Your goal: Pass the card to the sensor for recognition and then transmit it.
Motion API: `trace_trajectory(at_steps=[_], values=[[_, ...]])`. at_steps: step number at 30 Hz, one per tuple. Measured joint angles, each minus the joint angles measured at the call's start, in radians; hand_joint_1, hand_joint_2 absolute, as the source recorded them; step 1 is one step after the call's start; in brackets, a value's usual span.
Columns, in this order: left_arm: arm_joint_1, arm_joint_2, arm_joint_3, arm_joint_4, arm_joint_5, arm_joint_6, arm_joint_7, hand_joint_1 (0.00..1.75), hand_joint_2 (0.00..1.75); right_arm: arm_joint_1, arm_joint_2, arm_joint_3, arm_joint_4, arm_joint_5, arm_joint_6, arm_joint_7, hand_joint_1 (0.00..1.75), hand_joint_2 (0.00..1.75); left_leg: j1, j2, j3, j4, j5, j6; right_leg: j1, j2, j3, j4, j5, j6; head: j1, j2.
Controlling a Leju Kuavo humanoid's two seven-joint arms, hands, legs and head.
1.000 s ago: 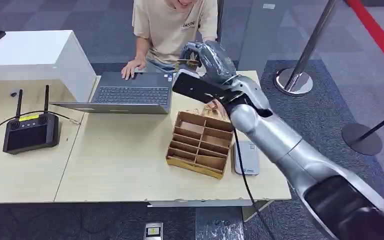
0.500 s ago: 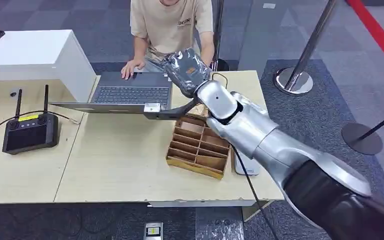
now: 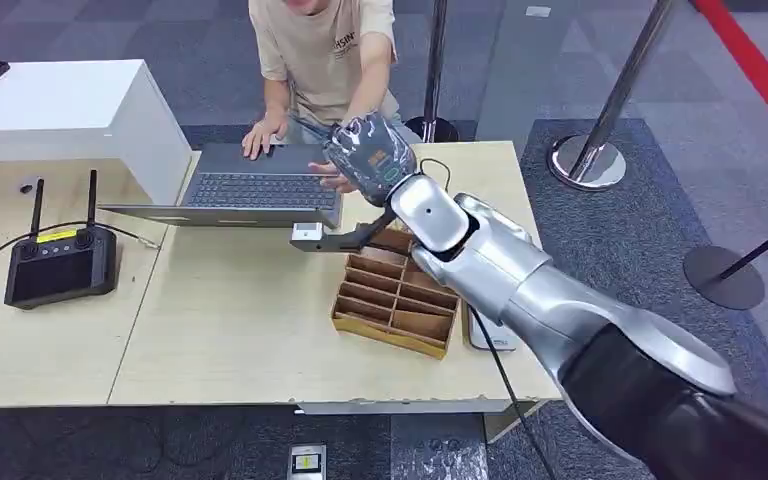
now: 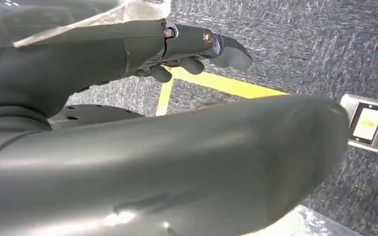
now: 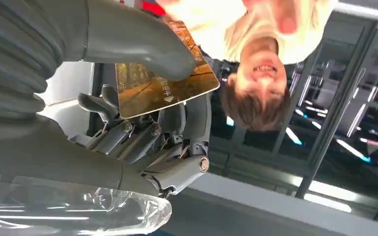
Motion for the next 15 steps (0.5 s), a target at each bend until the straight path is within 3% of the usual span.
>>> trace_trajectory(at_steps=[6, 7, 8, 9, 15], values=[[0.006, 0.000, 0.000, 0.000, 0.001, 0.000, 0.000, 0.00, 0.00, 0.023, 0.003, -0.004, 0.020, -0.034, 0.022, -0.018, 1.75, 1.75, 0.000, 0.000, 0.000, 0.000, 0.000, 0.000, 0.000, 0.000, 0.000, 0.000, 0.000, 0.000, 0.000, 0.000], [0.007, 0.000, 0.000, 0.000, 0.001, 0.000, 0.000, 0.00, 0.00, 0.028, 0.003, -0.006, 0.024, -0.041, 0.026, -0.021, 0.82, 1.75, 0.000, 0.000, 0.000, 0.000, 0.000, 0.000, 0.000, 0.000, 0.000, 0.000, 0.000, 0.000, 0.000, 0.000], [0.007, -0.001, 0.000, 0.000, 0.001, 0.000, 0.000, 0.00, 0.00, 0.032, 0.003, -0.010, 0.029, -0.050, 0.035, -0.024, 0.00, 1.75, 0.000, 0.000, 0.000, 0.000, 0.000, 0.000, 0.000, 0.000, 0.000, 0.000, 0.000, 0.000, 0.000, 0.000], [0.008, -0.001, 0.000, 0.000, 0.001, 0.000, 0.000, 0.00, 0.00, 0.037, 0.003, -0.015, 0.032, -0.059, 0.051, -0.026, 0.00, 0.00, 0.000, 0.000, 0.000, 0.000, 0.000, 0.000, 0.000, 0.000, 0.000, 0.000, 0.000, 0.000, 0.000, 0.000], [0.009, -0.002, -0.001, 0.000, 0.003, 0.001, 0.000, 0.00, 0.00, 0.058, 0.003, -0.037, 0.063, -0.136, 0.092, -0.037, 0.00, 0.00, 0.000, 0.000, 0.000, 0.000, 0.000, 0.000, 0.000, 0.000, 0.000, 0.000, 0.000, 0.000, 0.000, 0.000]])
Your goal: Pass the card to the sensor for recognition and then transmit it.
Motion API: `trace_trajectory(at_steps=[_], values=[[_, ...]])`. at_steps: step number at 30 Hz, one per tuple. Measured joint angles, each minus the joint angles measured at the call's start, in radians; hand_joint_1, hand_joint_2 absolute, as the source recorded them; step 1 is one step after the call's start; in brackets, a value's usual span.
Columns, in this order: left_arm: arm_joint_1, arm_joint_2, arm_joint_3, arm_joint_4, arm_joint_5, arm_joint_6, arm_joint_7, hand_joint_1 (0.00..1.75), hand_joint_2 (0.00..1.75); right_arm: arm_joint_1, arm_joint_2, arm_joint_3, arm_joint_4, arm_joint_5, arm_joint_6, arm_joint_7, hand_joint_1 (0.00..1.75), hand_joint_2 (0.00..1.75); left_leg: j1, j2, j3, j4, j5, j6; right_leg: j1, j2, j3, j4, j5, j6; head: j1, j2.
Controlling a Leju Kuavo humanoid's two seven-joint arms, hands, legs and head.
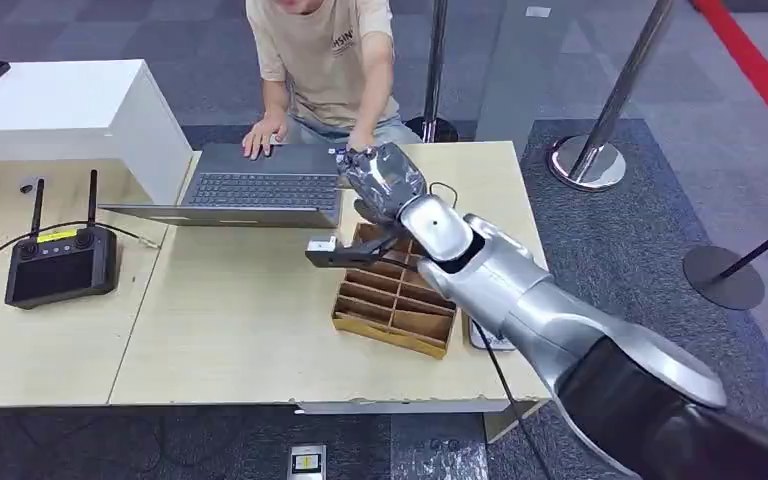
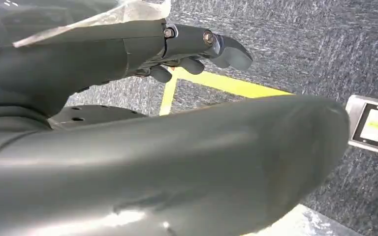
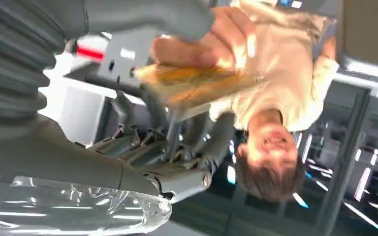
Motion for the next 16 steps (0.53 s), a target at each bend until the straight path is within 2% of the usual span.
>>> trace_trajectory(at_steps=[4, 8, 12, 16], values=[[0.001, 0.000, 0.000, 0.000, 0.003, 0.005, 0.000, 0.00, 0.00, 0.000, -0.005, -0.032, 0.004, -0.063, -0.026, -0.003, 0.00, 0.00, 0.000, 0.000, 0.000, 0.000, 0.000, 0.000, 0.000, 0.000, 0.000, 0.000, 0.000, 0.000, 0.000, 0.000], [0.002, 0.000, 0.000, 0.000, 0.015, 0.013, 0.007, 0.00, 0.00, 0.006, -0.038, -0.069, -0.054, -0.111, -0.079, 0.022, 0.00, 0.00, 0.000, 0.000, 0.000, 0.001, 0.000, 0.000, 0.000, 0.000, 0.000, 0.000, 0.000, 0.000, 0.000, 0.000], [0.006, 0.000, 0.000, 0.001, 0.037, 0.023, 0.007, 0.00, 0.00, 0.069, -0.114, -0.145, -0.226, -0.254, -0.156, 0.058, 0.00, 0.00, 0.000, 0.000, 0.001, 0.001, 0.000, 0.000, 0.000, 0.000, 0.000, 0.000, 0.000, 0.000, 0.000, 0.000], [0.009, 0.000, 0.000, 0.001, 0.050, 0.032, 0.012, 0.00, 0.00, 0.186, -0.212, -0.249, -0.448, -0.312, -0.191, 0.069, 0.00, 0.00, 0.000, -0.001, 0.001, 0.002, -0.001, 0.001, 0.000, 0.000, 0.001, -0.001, 0.000, 0.000, 0.000, 0.000]])
